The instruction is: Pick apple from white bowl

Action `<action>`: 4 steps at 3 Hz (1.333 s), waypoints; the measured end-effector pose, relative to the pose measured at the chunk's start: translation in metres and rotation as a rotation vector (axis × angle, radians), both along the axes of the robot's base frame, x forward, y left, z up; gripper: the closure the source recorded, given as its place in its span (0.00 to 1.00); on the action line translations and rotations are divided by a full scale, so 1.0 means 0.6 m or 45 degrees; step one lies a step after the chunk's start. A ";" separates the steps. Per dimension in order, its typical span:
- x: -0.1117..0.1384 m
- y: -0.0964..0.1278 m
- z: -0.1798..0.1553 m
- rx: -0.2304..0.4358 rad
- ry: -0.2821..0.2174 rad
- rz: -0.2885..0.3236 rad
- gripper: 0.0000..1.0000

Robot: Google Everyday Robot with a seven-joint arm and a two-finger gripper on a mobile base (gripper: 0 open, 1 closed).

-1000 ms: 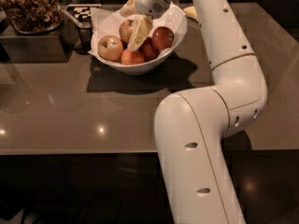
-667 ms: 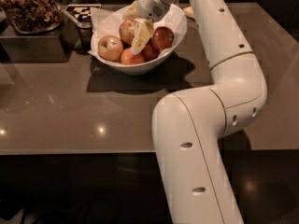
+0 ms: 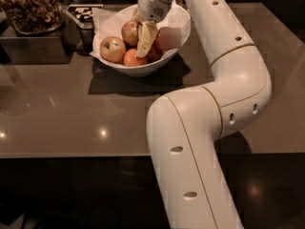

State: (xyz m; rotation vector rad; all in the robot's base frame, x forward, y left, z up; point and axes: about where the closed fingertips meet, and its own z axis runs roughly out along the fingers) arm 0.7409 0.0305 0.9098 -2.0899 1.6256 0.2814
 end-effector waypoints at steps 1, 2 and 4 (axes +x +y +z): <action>-0.006 -0.016 0.018 -0.024 -0.021 -0.013 0.55; -0.020 -0.038 0.048 0.000 -0.032 -0.035 0.79; -0.051 -0.064 0.091 0.220 0.021 -0.061 1.00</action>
Offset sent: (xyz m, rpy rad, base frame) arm -0.0343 -0.0730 0.0694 -0.0820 0.1214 0.0204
